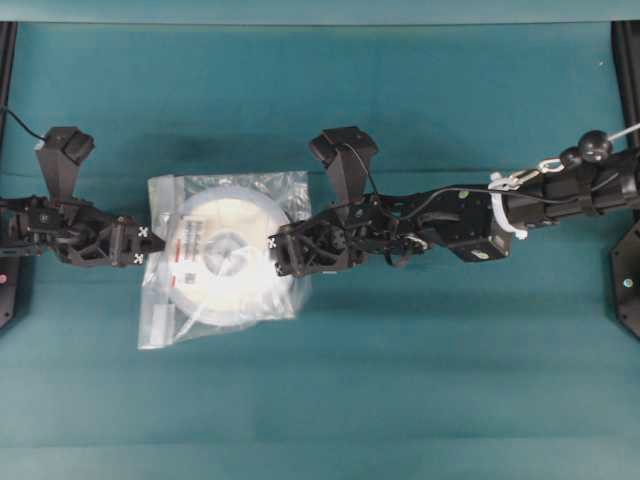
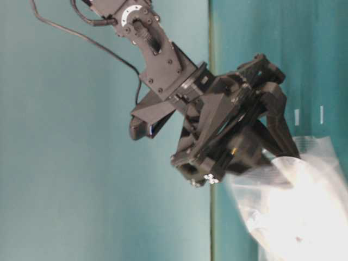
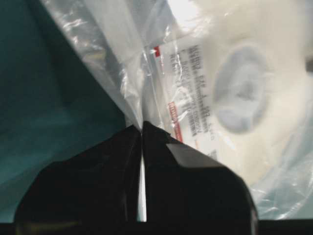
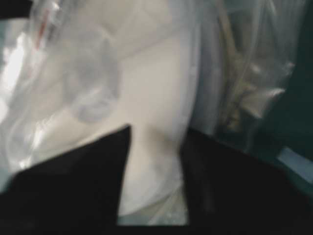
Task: Take out the reel from the clear zip bag.
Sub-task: 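Insert the right gripper into the bag and grasp the white reel's rim, then pull the reel rightward out of the bag while the left gripper holds the bag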
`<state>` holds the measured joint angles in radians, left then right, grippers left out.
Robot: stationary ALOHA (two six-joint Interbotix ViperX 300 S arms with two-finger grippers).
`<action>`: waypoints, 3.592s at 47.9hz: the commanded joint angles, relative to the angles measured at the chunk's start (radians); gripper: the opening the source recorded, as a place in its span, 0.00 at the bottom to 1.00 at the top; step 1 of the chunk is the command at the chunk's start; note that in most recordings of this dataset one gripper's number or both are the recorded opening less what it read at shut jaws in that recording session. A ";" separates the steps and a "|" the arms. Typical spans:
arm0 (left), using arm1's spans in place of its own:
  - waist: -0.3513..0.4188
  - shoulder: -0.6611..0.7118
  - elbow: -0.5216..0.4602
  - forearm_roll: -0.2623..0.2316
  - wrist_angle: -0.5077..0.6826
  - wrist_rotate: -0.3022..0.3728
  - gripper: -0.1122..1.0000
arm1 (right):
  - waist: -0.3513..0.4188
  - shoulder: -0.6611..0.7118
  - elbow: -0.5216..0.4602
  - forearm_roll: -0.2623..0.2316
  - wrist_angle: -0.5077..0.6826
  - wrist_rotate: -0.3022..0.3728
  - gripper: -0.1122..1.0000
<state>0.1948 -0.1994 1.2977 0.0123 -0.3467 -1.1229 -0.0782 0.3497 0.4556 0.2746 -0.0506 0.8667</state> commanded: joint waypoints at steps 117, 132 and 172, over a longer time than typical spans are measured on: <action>-0.003 -0.005 -0.017 0.002 -0.002 0.002 0.11 | -0.040 -0.348 0.460 -0.005 -0.034 0.005 0.14; -0.003 -0.005 -0.017 0.003 -0.002 0.000 0.11 | -0.040 -0.383 0.500 -0.002 -0.031 0.006 0.14; -0.003 -0.005 -0.018 0.003 -0.003 0.000 0.11 | -0.041 -0.472 0.598 0.000 -0.028 0.029 0.14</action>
<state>0.1933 -0.1994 1.2916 0.0123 -0.3436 -1.1229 -0.1181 -0.1028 1.0492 0.2730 -0.0767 0.8897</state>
